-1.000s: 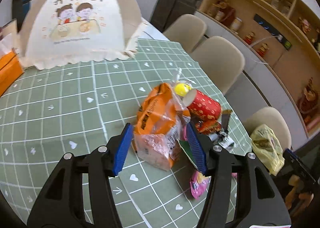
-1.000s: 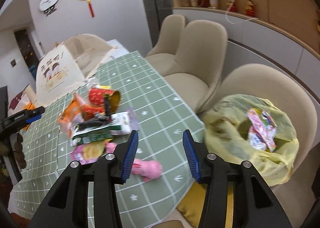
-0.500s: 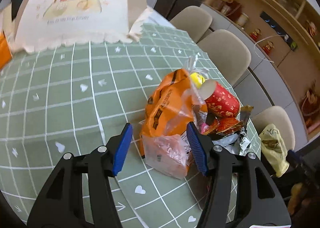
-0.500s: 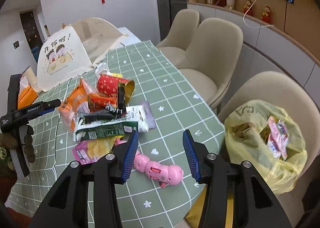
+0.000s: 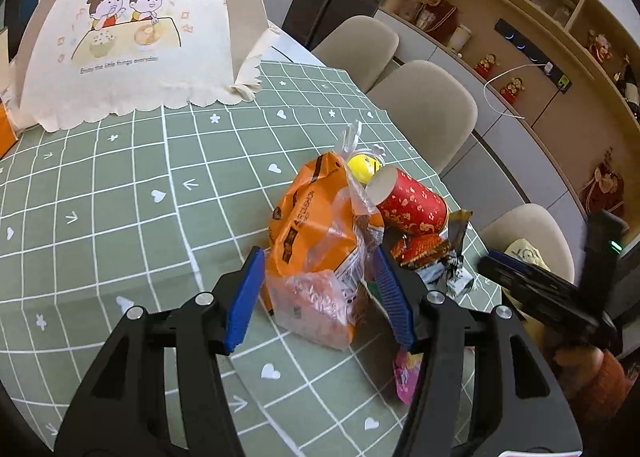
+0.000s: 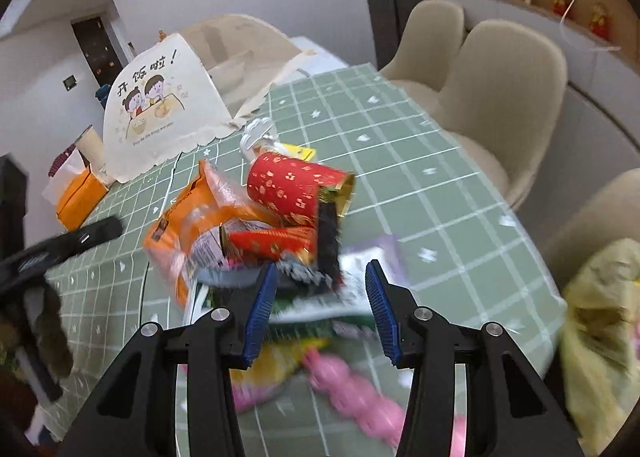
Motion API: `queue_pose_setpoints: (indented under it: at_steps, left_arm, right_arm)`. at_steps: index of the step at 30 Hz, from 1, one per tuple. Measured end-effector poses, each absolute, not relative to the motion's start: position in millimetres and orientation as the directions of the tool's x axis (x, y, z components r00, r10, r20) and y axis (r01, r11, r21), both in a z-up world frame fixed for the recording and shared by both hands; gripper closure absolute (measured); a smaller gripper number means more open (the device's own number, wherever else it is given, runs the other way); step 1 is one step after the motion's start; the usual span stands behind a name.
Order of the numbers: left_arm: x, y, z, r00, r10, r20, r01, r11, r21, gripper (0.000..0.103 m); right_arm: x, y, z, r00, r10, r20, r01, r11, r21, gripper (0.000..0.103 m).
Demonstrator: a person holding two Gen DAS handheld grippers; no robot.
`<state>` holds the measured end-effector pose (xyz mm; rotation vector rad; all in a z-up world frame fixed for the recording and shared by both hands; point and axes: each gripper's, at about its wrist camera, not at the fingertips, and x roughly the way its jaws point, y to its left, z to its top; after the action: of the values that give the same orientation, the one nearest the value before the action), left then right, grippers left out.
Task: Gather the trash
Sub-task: 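Return to the table and grasp the black wrapper with the right gripper, then grasp the orange bread bag with the left gripper and lift it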
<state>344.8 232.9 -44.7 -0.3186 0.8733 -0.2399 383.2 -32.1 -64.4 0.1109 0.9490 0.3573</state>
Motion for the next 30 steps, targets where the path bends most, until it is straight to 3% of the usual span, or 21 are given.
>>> queue_pose_setpoints:
  at_steps: [2,7,17,24,30]
  left_arm:
    - [339.6,235.3,-44.6,0.613,-0.334,-0.716,0.08,0.928,-0.364,0.049]
    - [335.2,242.5,-53.0,0.597,-0.328,-0.732,0.069,0.93,-0.36,0.05]
    - [342.5,238.3,-73.6,0.579,-0.331,-0.745,0.058,0.928,-0.368,0.049]
    - [369.8,239.1,-79.5,0.608,-0.32,-0.727,0.035,0.925,-0.378,0.049]
    - [398.7,220.7,-102.7,0.534,-0.333,-0.777,0.003,0.92,-0.392,0.05]
  right_arm:
    - [394.8,-22.9,-79.6,0.484,0.345,-0.804,-0.254,0.935,0.248,0.059]
    - [385.8,-21.9,-73.7,0.499,0.344,-0.796,-0.268,0.934,0.236,0.076]
    - [331.7,-55.0,-33.5,0.591,0.294,-0.751,-0.233,0.954,0.189,0.077]
    - [315.5,-65.2,-41.1,0.57,0.261,-0.779,-0.201,0.964,0.176,0.076]
    - [306.5,-61.5,-39.8,0.579,0.22,-0.785,-0.21,0.971,0.117,0.076]
